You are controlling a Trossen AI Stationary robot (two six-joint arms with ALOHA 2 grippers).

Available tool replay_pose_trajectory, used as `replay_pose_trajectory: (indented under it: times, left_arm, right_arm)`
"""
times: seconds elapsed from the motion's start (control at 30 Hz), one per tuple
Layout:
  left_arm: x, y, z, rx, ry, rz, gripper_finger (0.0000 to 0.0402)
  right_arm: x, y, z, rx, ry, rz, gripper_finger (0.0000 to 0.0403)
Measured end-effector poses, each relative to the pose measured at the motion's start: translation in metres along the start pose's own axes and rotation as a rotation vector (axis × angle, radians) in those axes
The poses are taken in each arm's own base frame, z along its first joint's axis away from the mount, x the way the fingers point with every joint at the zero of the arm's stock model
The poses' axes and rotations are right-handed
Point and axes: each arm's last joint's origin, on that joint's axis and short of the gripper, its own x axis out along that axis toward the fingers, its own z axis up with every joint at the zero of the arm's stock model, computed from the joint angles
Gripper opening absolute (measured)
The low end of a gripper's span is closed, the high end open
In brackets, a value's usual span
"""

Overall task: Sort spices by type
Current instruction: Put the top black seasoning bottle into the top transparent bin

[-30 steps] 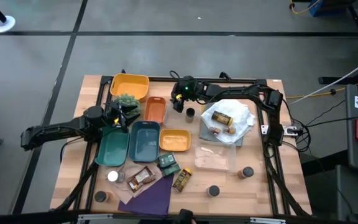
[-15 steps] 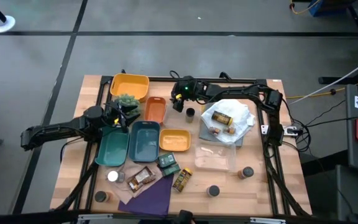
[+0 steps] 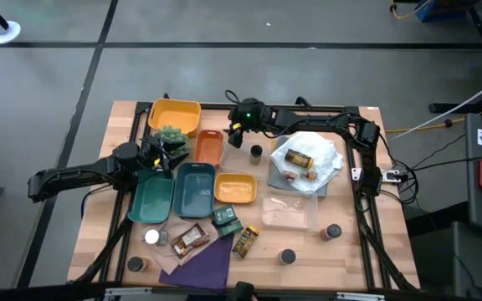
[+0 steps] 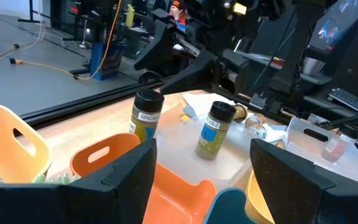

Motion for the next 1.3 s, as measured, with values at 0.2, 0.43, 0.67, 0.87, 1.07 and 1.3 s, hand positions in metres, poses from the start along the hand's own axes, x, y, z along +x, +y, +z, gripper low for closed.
replay_pose_trajectory:
  times: [0.2, 0.43, 0.67, 0.87, 1.07, 1.3]
  left_arm:
    - [0.0, 0.0, 0.0, -0.002, 0.001, 0.0, 0.0251]
    - [0.0, 0.0, 0.0, -0.002, 0.001, 0.0, 0.0251]
    - [0.0, 0.0, 0.0, -0.003, 0.001, -0.001, 0.0251]
    - [0.0, 0.0, 0.0, -0.002, 0.001, -0.001, 0.0251]
    - [0.0, 0.0, 0.0, 0.004, 0.001, -0.001, 0.0251]
    - [0.0, 0.0, 0.0, 0.005, 0.001, -0.001, 0.0251]
  right_arm:
    - [0.0, -0.001, -0.005, -0.003, 0.062, -0.026, 0.0309]
    - [-0.001, -0.002, -0.01, -0.009, 0.119, -0.081, 0.0309]
    - [0.002, -0.001, -0.012, -0.007, 0.114, -0.06, 0.0309]
    - [0.019, -0.005, -0.028, 0.004, 0.169, -0.052, 0.0309]
    - [0.02, -0.004, -0.029, 0.006, 0.165, -0.048, 0.0309]
    - [0.02, -0.004, -0.029, 0.006, 0.164, -0.047, 0.0264]
